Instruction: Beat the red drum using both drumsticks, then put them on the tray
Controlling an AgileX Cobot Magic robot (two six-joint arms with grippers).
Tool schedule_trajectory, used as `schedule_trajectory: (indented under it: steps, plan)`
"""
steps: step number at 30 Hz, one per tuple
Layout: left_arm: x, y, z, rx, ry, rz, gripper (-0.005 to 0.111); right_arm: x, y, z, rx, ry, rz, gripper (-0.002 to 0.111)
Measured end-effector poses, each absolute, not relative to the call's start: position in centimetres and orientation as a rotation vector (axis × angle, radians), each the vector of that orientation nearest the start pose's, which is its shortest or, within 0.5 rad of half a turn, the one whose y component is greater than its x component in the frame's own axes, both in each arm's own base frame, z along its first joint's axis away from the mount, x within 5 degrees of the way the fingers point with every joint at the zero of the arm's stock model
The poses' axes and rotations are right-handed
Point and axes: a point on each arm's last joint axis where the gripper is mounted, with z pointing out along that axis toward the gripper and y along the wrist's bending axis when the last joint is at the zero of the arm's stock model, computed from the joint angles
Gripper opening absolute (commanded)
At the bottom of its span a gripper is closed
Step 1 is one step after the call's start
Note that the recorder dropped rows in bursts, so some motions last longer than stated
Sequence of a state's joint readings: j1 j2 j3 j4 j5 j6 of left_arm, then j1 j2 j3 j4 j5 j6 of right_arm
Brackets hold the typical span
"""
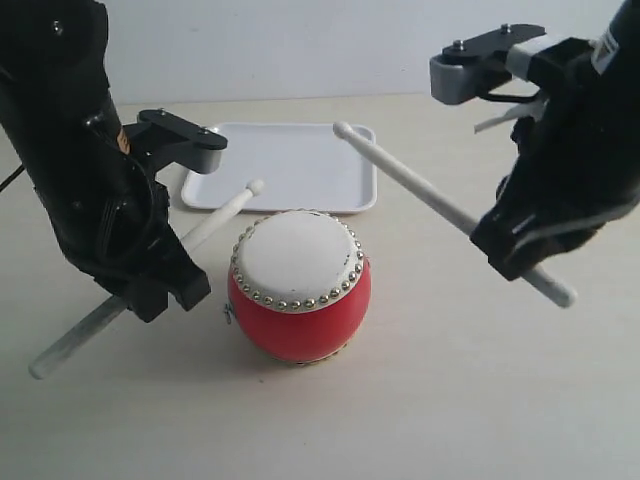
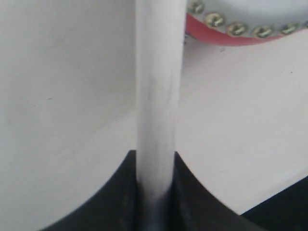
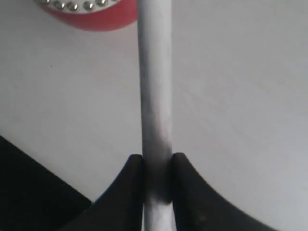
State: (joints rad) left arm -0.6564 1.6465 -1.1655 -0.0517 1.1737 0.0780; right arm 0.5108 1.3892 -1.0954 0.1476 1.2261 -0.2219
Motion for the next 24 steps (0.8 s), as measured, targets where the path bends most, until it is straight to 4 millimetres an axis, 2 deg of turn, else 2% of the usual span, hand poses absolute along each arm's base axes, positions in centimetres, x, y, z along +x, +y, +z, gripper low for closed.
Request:
schedule_trajectory:
  steps: [2,5,8,11,16,24]
  plan:
    - [22.8,-19.2,24.1,1.142,2.921,-0.078,0.000,20.0,12.8,28.2,-1.050,2.850,0.260,0.000]
    - [21.9,-19.8,24.5,1.184,2.889,-0.085,0.000,19.3,12.8,27.5,-1.083,2.844,0.308,0.000]
    - [21.1,-20.7,24.6,1.240,2.857,-0.088,0.000,19.1,13.8,27.5,-1.132,2.745,0.479,0.000]
    - [20.7,-21.2,24.6,1.293,2.828,-0.091,0.000,19.2,14.8,28.0,-1.089,2.657,0.627,0.000]
    - [21.2,-21.7,24.7,1.270,2.764,-0.130,0.000,19.5,14.8,27.9,-1.044,2.668,0.608,0.000]
    - [21.5,-22.6,24.9,1.287,2.664,-0.228,0.000,20.1,15.1,26.6,-1.029,2.749,0.603,0.000]
